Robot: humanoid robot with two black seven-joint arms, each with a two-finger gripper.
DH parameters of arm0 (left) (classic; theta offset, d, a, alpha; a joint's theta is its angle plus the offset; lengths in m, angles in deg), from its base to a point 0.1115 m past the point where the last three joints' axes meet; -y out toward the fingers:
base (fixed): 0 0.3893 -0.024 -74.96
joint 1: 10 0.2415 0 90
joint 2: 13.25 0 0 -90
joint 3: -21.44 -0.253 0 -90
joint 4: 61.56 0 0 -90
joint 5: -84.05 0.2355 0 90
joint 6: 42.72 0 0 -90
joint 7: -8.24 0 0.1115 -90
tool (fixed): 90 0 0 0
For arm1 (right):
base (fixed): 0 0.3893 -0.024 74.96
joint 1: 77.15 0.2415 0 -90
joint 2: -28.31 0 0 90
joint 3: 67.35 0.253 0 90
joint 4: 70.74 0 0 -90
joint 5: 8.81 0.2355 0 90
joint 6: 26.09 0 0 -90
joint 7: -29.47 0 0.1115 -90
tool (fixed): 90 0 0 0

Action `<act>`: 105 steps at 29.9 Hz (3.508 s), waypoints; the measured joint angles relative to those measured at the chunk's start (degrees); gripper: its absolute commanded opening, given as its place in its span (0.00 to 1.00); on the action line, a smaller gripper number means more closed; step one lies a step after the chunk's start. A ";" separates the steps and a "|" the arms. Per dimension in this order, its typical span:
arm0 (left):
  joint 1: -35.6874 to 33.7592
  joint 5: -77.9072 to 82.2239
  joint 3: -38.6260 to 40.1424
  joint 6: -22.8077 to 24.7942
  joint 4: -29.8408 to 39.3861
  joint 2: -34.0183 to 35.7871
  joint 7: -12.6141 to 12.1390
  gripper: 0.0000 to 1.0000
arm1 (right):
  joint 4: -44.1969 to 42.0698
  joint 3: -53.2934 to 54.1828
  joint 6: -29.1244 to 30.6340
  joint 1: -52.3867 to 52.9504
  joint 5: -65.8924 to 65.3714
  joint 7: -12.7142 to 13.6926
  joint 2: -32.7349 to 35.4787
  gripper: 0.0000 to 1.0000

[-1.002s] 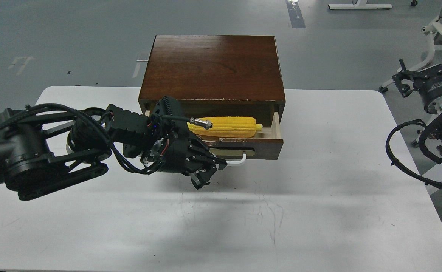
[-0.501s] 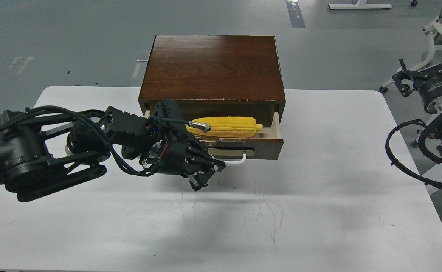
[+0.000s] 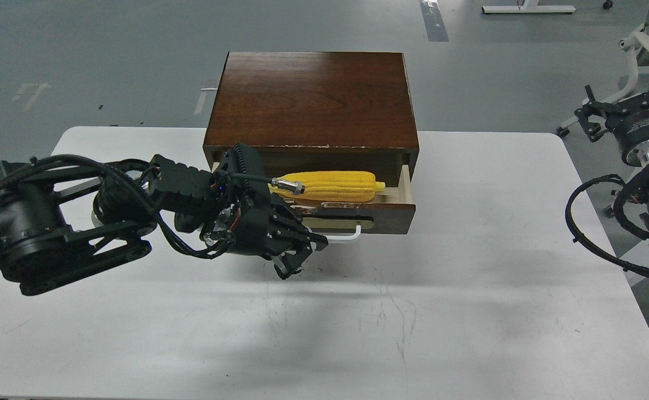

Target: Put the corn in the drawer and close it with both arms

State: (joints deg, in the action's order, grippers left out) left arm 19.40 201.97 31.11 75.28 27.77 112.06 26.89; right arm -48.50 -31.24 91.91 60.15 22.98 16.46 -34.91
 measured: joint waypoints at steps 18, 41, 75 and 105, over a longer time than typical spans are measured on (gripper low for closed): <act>-0.89 -0.12 0.18 -0.03 -6.61 -0.73 0.01 0.00 | 0.00 0.08 0.00 0.06 0.03 0.00 0.20 1.00; -2.40 -0.44 0.22 0.19 -14.36 -2.35 0.17 0.00 | -0.02 0.11 0.00 0.06 0.04 -0.77 0.40 1.00; -5.07 -15.96 0.97 -0.01 -11.78 -2.81 0.92 0.00 | -0.04 -0.34 0.00 0.42 -0.32 -0.79 0.52 1.00; 2.17 -126.40 14.70 -0.03 -53.40 1.87 -2.85 0.98 | 0.14 -2.27 0.00 2.71 -2.64 0.26 1.29 1.00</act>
State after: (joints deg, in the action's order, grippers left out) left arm 21.57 75.57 45.81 75.25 -25.62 113.93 24.04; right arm -48.36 -33.51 91.91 62.87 20.34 16.72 -33.61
